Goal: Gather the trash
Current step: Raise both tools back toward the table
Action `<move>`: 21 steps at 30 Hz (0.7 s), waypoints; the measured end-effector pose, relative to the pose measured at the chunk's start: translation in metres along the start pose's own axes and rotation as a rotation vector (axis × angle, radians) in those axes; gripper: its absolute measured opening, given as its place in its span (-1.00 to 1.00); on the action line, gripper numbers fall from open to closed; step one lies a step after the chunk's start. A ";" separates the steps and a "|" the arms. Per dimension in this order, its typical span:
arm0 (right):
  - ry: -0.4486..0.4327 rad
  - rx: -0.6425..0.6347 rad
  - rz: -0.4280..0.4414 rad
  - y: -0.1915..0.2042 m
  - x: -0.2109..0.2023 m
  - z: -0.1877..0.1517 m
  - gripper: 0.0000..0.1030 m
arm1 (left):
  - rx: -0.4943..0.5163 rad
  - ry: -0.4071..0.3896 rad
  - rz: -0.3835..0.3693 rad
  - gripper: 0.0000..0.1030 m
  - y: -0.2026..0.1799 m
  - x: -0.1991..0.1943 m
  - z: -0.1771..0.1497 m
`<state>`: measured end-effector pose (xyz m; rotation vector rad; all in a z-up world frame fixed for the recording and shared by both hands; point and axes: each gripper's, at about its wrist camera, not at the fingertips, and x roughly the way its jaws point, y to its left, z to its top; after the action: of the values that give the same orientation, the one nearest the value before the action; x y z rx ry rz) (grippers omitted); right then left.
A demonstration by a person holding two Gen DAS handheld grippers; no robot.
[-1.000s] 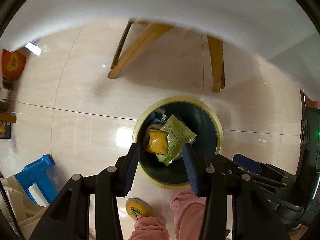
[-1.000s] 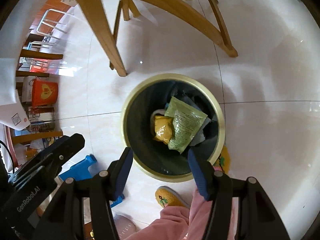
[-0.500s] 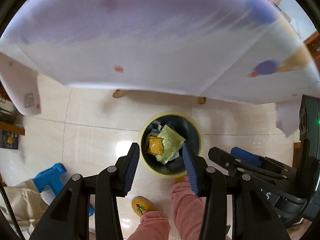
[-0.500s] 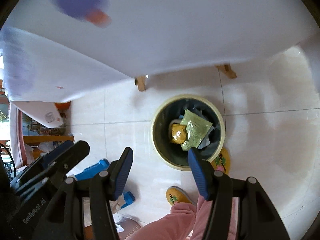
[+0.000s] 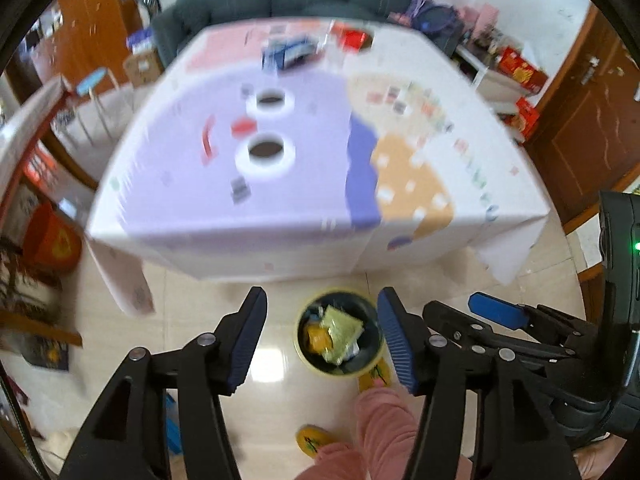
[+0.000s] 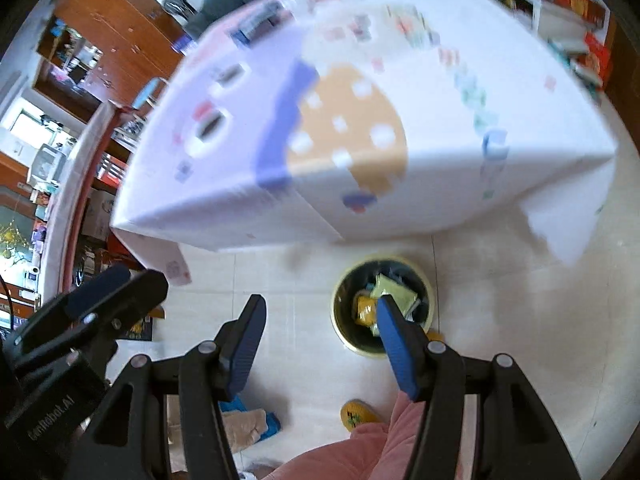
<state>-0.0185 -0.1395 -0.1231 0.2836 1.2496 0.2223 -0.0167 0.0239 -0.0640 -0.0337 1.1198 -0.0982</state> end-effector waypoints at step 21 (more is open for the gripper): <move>-0.338 -0.039 -0.041 0.042 -0.166 0.030 0.12 | 0.110 -0.303 0.013 0.39 -0.001 -0.141 0.058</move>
<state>-0.0409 -0.1552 0.0490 0.2498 0.9146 0.1555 -0.0253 0.0354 0.0873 0.0552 0.8109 -0.1377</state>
